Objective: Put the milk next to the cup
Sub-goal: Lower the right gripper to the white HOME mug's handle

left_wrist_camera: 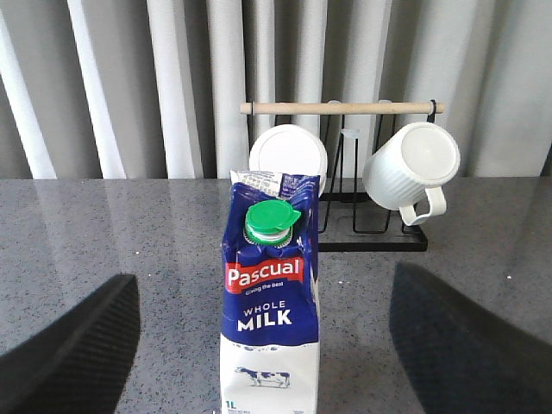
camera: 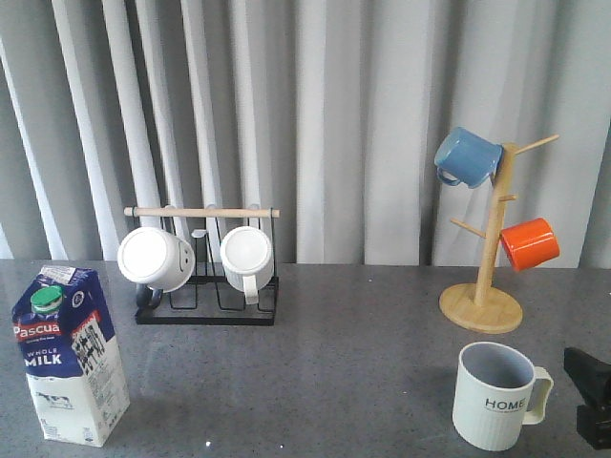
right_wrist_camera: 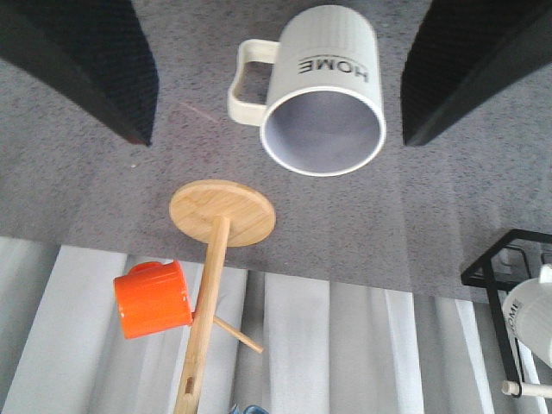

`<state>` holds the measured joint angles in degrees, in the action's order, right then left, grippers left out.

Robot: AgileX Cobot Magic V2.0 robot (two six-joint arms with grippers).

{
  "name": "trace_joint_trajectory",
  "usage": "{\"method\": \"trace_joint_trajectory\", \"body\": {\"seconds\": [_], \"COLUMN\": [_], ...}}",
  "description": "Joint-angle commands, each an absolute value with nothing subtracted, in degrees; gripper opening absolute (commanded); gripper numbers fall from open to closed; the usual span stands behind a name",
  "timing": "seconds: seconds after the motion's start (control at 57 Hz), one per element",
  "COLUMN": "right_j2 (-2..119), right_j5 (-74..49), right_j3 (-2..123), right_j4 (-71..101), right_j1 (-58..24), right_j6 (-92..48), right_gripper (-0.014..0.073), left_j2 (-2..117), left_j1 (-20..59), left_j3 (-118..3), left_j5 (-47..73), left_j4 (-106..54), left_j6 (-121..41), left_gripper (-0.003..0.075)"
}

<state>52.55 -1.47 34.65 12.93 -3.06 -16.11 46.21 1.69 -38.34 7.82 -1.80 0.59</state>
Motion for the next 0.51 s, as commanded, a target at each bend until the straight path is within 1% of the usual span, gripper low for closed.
{"method": "trace_joint_trajectory", "body": {"seconds": [0.0,0.123,0.245,0.333,0.491], "right_j2": [53.89,58.59,65.21,70.17,79.05], "right_j5": [5.98,20.49,35.1,40.38,44.81], "right_j3": [35.27,29.27,23.63,21.73,22.33], "right_j4": [10.66,3.77,1.25,-2.55,-15.18], "right_j1": [-0.84,3.68,6.77,8.43,12.01], "right_j6": [-18.38,-17.31,-9.95,-5.06,2.7], "right_gripper": [0.0557,0.0557,0.0557,0.0557,0.0557], "left_j2": [46.02,46.02,46.02,46.02,46.02], "left_j1": [1.93,1.93,1.93,1.93,1.93], "left_j3": [-40.42,-40.42,-40.42,-40.42,-40.42], "left_j5": [3.88,3.88,3.88,3.88,3.88], "left_j4": [-2.39,-2.39,-2.39,-2.39,-2.39], "left_j6": [1.14,1.14,1.14,1.14,1.14], "left_gripper": [0.0576,0.0576,0.0576,0.0576,0.0576]}}
